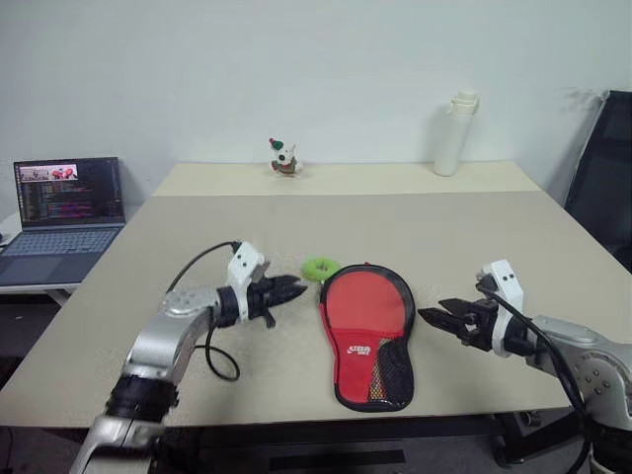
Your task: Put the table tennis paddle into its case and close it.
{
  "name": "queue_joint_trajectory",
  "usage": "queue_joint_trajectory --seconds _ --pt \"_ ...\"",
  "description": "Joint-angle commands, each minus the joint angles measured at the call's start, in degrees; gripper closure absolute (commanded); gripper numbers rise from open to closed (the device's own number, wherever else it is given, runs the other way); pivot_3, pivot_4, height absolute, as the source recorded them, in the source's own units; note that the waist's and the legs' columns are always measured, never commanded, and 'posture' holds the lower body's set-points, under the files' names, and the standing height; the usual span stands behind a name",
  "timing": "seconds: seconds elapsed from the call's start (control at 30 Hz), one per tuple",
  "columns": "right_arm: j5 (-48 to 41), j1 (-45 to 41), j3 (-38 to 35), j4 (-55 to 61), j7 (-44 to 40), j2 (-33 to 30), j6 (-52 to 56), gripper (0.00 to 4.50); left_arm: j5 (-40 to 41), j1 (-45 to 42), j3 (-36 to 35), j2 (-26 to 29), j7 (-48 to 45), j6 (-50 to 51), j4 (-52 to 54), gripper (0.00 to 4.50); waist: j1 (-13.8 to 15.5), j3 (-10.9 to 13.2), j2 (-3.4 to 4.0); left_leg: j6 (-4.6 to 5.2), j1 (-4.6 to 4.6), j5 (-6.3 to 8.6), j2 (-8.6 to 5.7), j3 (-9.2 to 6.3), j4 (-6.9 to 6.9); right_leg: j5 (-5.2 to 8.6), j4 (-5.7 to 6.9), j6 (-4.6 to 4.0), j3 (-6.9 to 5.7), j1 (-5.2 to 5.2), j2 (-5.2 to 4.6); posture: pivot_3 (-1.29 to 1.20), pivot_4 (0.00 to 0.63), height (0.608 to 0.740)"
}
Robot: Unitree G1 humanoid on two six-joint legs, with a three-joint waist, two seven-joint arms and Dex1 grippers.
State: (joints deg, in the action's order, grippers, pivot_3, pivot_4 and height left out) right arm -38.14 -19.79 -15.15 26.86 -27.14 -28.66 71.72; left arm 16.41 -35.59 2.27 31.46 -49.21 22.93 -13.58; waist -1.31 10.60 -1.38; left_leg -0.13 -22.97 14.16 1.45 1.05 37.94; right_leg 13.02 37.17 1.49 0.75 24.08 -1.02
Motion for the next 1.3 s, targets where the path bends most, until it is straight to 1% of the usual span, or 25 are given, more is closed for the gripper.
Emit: queue_joint_trajectory --seconds 0.03,0.1,0.2,0.33,0.47,0.63,0.73,0.83,0.97,1.17,1.2,1.3 --pt "-2.1 -2.8 1.6 3.0 0.6 1.1 -1.2 1.18 -3.1 -7.1 1.1 -3.0 2.2 -3.8 -8.3 1.76 0.0 0.0 -0.01 0.00 0.00 0.00 -0.01 0.00 0.00 -0.01 -0.01 0.02 -0.03 0.00 0.00 0.00 0.150 0.740" --pt "-2.3 -3.4 2.2 2.9 1.0 1.5 -1.4 1.18 -4.6 -10.6 1.3 -4.9 3.1 -5.2 -14.2 1.14 0.0 0.0 -0.01 0.00 -0.01 0.00 -0.02 0.02 0.00 -0.01 -0.03 0.02 -0.04 0.00 -0.02 0.00 0.150 0.740" --pt "-2.5 -3.8 3.0 2.8 1.6 2.0 -1.7 1.18 -7.7 -16.1 2.0 -7.4 5.4 -8.3 -25.3 0.04 0.0 0.0 -0.01 0.01 -0.05 0.01 -0.03 0.05 0.00 -0.02 -0.08 0.03 -0.02 0.02 -0.02 0.00 0.150 0.740" --pt "-2.8 -3.7 3.6 3.4 2.3 2.6 -1.7 1.18 -10.5 -22.8 2.3 -10.5 5.7 -12.5 -40.6 0.01 -0.1 0.0 -0.03 0.02 -0.06 0.01 -0.02 0.10 -0.01 -0.02 -0.07 0.03 -0.03 0.05 -0.01 0.00 0.150 0.740" --pt "-3.2 -3.6 3.6 3.9 3.1 3.1 -1.5 1.18 -12.4 -26.7 1.7 -12.1 5.7 -14.4 -50.8 0.01 -0.2 0.0 -0.05 0.03 -0.07 0.02 -0.01 0.33 -0.01 -0.02 -0.07 0.03 -0.03 0.07 -0.01 0.00 0.150 0.740" --pt "-3.2 -3.9 4.4 4.7 3.9 2.7 -1.9 1.18 -14.7 -27.5 1.8 -12.8 6.3 -15.1 -56.2 0.01 -0.3 0.0 -0.05 0.04 -0.06 0.03 0.00 0.38 -0.03 -0.02 -0.06 0.03 0.00 0.09 -0.01 0.00 0.150 0.740" --pt "-0.7 -6.1 8.1 5.1 3.6 2.0 -5.4 1.18 -15.0 -26.5 1.3 -12.8 5.5 -15.4 -56.4 0.01 -0.4 0.0 -0.05 0.04 -0.03 0.03 0.00 0.42 -0.02 -0.02 -0.03 0.04 0.04 0.08 -0.01 0.00 0.150 0.740" --pt "0.8 -9.1 12.2 3.3 4.2 4.4 -7.9 1.18 -14.7 -25.8 0.6 -12.8 5.3 -15.2 -56.2 0.57 -0.5 0.0 -0.05 0.04 0.02 0.03 0.01 0.45 0.00 -0.02 0.04 0.04 0.06 0.08 -0.01 0.00 0.150 0.740" --pt "5.9 -11.4 19.9 -3.3 4.2 7.8 -13.3 1.18 -14.7 -24.8 -0.1 -12.8 4.9 -15.1 -55.6 2.01 -0.4 0.0 -0.11 0.04 0.02 0.03 0.03 0.45 -0.01 -0.02 0.04 0.04 0.00 0.07 0.04 0.00 0.150 0.740" --pt "14.3 -13.6 27.5 -16.9 4.3 12.9 -21.5 1.18 -14.8 -24.0 -1.0 -12.6 4.5 -14.7 -54.4 4.17 -0.3 -0.1 -0.17 0.04 -0.01 0.03 -0.02 0.51 0.03 -0.05 0.02 0.06 0.04 0.07 -0.04 0.00 0.150 0.740" --pt "15.4 -13.7 28.3 -18.5 4.3 13.4 -22.5 1.18 -14.7 -23.9 -1.1 -12.6 4.5 -14.5 -54.1 4.40 -0.3 -0.1 -0.18 0.04 -0.01 0.03 -0.02 0.51 0.04 -0.06 0.02 0.07 0.04 0.07 -0.05 0.00 0.150 0.740" --pt "18.4 -13.1 30.5 -22.6 4.6 15.1 -24.9 1.18 -14.6 -23.5 -1.5 -12.5 4.6 -14.1 -53.3 4.45 -0.3 -0.1 -0.19 0.04 -0.01 0.03 -0.01 0.50 0.03 -0.06 0.02 0.07 0.03 0.07 -0.04 0.00 0.150 0.740"
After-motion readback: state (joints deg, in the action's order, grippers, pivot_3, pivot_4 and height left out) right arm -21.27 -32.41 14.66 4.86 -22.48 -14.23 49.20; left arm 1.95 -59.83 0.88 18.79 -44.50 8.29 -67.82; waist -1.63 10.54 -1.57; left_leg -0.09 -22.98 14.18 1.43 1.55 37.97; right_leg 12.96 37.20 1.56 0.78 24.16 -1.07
